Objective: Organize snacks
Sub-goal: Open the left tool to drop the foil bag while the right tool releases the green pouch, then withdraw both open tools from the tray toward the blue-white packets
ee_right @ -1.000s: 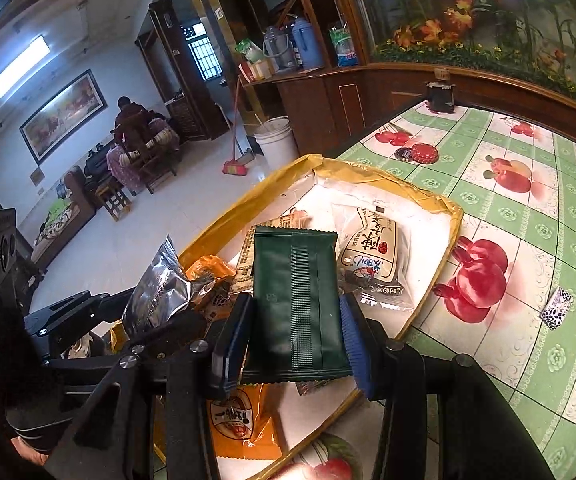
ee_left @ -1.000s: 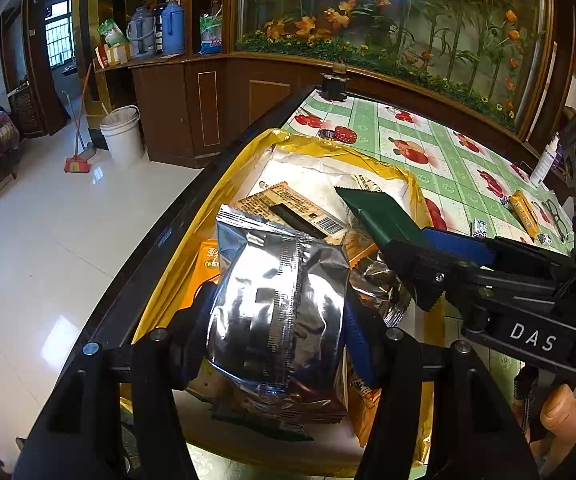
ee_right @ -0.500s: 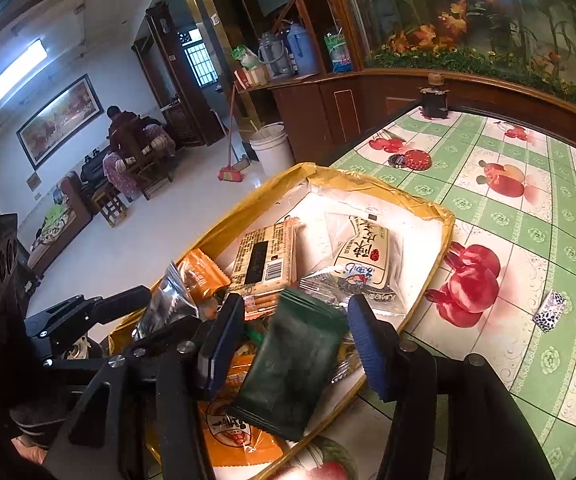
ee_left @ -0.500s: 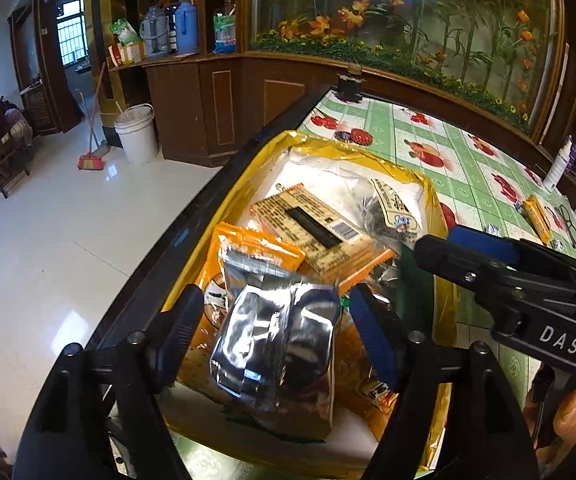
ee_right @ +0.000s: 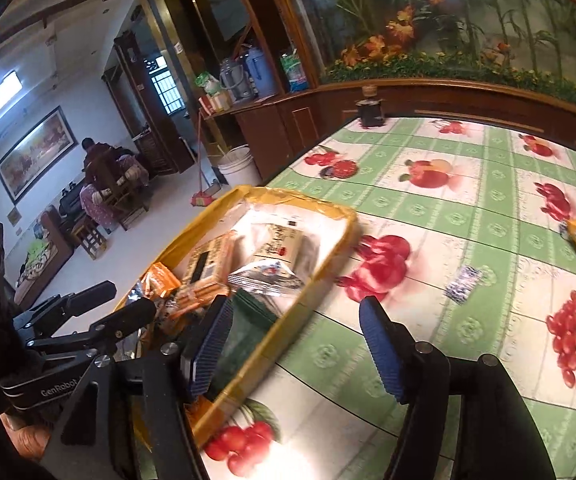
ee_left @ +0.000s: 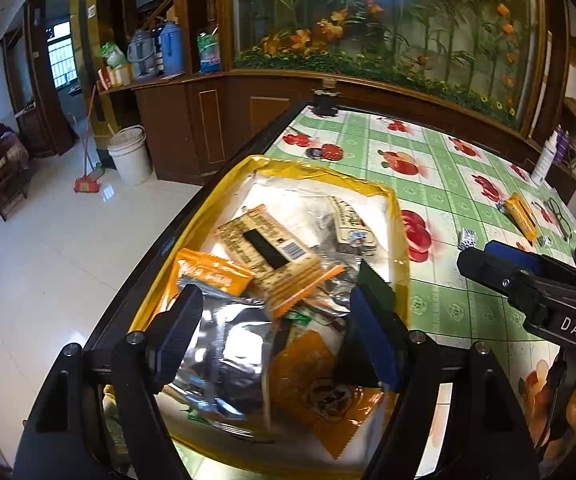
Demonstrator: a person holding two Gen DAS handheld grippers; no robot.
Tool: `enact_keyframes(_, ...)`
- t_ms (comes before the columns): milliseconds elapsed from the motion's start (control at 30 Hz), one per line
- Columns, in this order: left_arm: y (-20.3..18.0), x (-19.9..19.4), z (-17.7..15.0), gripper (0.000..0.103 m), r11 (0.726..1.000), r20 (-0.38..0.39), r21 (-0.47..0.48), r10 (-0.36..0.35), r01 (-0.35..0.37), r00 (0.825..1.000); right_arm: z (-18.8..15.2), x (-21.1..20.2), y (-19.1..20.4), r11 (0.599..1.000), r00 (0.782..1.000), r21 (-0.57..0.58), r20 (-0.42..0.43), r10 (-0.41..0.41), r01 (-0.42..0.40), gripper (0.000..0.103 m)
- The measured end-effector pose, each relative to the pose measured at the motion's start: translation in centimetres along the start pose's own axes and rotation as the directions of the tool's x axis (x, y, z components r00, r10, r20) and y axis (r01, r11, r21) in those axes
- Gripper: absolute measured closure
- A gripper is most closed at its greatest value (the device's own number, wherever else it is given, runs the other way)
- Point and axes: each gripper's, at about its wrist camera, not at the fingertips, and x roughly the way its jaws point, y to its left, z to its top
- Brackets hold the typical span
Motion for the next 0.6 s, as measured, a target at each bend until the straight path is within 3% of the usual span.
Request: enact_keyframes(600,-5.6,0.0,0.6,0.027,0.995,-0.008,0.086,-0.043,0.044,0.999,-2.8,-4.5,-8.6,0.986,0.993,0.115,0.008,-0.118,0.116,0.031)
